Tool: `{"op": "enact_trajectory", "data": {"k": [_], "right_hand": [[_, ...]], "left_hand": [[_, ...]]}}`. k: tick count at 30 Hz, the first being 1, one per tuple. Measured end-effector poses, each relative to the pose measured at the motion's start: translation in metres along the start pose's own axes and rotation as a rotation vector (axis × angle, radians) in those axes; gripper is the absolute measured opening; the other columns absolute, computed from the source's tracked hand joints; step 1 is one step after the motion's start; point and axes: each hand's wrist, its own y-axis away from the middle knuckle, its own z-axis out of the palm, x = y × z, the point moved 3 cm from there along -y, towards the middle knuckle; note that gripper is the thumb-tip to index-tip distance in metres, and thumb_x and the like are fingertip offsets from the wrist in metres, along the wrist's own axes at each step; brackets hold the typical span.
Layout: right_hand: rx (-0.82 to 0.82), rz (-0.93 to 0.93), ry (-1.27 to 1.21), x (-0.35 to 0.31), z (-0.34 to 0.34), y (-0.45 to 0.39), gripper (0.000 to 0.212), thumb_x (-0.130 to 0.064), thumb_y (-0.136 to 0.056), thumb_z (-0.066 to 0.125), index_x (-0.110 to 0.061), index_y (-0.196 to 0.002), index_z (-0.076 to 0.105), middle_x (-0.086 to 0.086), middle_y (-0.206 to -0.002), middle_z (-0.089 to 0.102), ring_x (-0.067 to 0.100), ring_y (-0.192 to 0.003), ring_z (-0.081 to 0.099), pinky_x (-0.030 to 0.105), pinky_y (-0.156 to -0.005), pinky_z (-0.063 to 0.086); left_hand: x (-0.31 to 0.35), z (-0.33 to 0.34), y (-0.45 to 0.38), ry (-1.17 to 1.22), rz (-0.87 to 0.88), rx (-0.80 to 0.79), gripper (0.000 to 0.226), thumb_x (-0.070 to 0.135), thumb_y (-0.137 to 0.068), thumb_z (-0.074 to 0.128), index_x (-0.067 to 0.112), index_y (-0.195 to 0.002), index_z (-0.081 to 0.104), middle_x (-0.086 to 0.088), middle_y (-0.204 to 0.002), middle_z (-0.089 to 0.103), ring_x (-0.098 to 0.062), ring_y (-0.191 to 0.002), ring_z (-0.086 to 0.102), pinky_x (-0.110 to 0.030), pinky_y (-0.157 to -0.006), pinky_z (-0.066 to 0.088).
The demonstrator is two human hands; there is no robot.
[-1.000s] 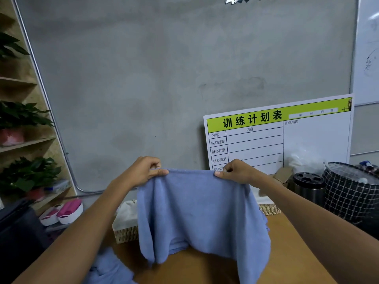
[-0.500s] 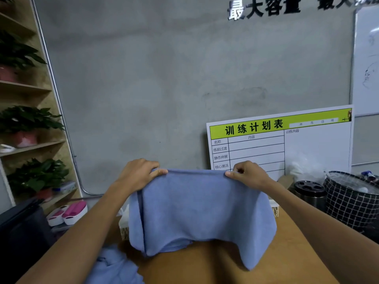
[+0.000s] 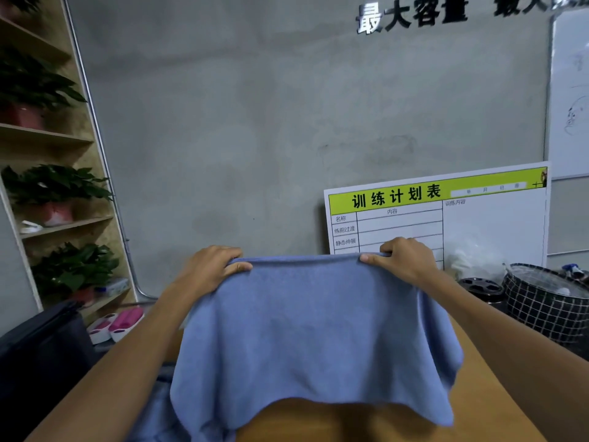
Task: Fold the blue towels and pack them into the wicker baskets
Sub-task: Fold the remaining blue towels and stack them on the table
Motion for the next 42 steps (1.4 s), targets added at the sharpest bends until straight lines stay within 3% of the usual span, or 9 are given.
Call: {"op": "enact_trajectory", "data": {"k": [8,16,20,25,30,33,36,42], "right_hand": [[0.006,-0.024,-0.047,0.016,0.004,-0.019,0.066,-0.075,-0.08,0.059,-0.014,-0.059,0.044,0.002,-0.058,0.056,0.016,-0.06,0.053,0.03,-0.053,0.033],[0.01,-0.127,-0.17,0.017,0.009,-0.011,0.064,-0.063,-0.09,0.057,-0.009,-0.061,0.039,0.001,-0.053,0.043,0.019,-0.055,0.043,0.033,-0.054,0.031],[0.016,-0.123,-0.16,0.013,0.001,-0.001,0.064,-0.065,-0.086,0.059,-0.007,-0.064,0.044,0.002,-0.054,0.048,0.021,-0.06,0.049,0.033,-0.055,0.033],[0.064,-0.122,-0.13,0.004,-0.028,0.016,0.062,-0.066,-0.083,0.062,-0.013,-0.06,0.042,0.0,-0.053,0.048,0.019,-0.06,0.05,0.032,-0.055,0.033],[0.105,-0.144,-0.049,0.001,-0.057,0.027,0.066,-0.068,-0.083,0.061,-0.014,-0.057,0.035,0.0,-0.051,0.046,0.02,-0.059,0.05,0.033,-0.057,0.036],[0.055,-0.142,0.069,0.007,-0.056,0.023,0.069,-0.076,-0.08,0.056,-0.014,-0.057,0.039,0.0,-0.054,0.05,0.019,-0.061,0.05,0.033,-0.06,0.041],[-0.057,-0.109,0.157,0.025,-0.028,0.016,0.071,-0.081,-0.079,0.051,-0.014,-0.059,0.042,-0.001,-0.06,0.053,0.022,-0.068,0.051,0.031,-0.059,0.037],[-0.445,-0.023,0.293,0.099,0.107,0.031,0.072,-0.089,-0.076,0.041,-0.019,-0.068,0.059,-0.006,-0.078,0.061,0.02,-0.084,0.058,0.03,-0.066,0.04]], "left_hand": [[-0.022,0.013,-0.014,0.021,-0.046,0.014,0.075,0.089,-0.078,0.019,0.018,-0.08,0.043,0.003,-0.068,0.054,-0.019,-0.068,0.053,-0.039,-0.063,0.042],[-0.014,0.004,-0.002,-0.001,-0.007,0.011,0.064,0.082,-0.081,0.023,0.022,-0.087,0.043,0.004,-0.068,0.051,-0.021,-0.065,0.051,-0.036,-0.058,0.034],[-0.004,-0.009,0.011,-0.008,-0.014,0.037,0.061,0.081,-0.081,0.024,0.023,-0.087,0.043,0.003,-0.07,0.055,-0.024,-0.067,0.053,-0.038,-0.061,0.039],[0.013,-0.026,0.033,-0.059,0.003,0.133,0.058,0.071,-0.087,0.017,0.021,-0.088,0.047,0.003,-0.072,0.057,-0.029,-0.072,0.057,-0.036,-0.062,0.034],[0.023,-0.037,0.044,-0.097,0.103,0.243,0.049,0.063,-0.093,0.022,0.021,-0.081,0.045,-0.002,-0.071,0.061,-0.034,-0.069,0.06,-0.039,-0.06,0.042],[0.024,-0.027,0.041,-0.092,0.121,0.249,0.05,0.064,-0.093,0.023,0.021,-0.08,0.044,-0.001,-0.065,0.059,-0.032,-0.064,0.059,-0.037,-0.057,0.04],[0.024,0.008,0.033,-0.088,0.113,0.217,0.053,0.068,-0.091,0.023,0.022,-0.08,0.046,-0.004,-0.066,0.062,-0.035,-0.066,0.062,-0.034,-0.055,0.033],[0.027,0.17,0.037,-0.068,0.037,-0.066,0.072,0.078,-0.082,0.011,0.024,-0.09,0.057,-0.003,-0.083,0.071,-0.033,-0.083,0.067,-0.036,-0.062,0.036]]}}
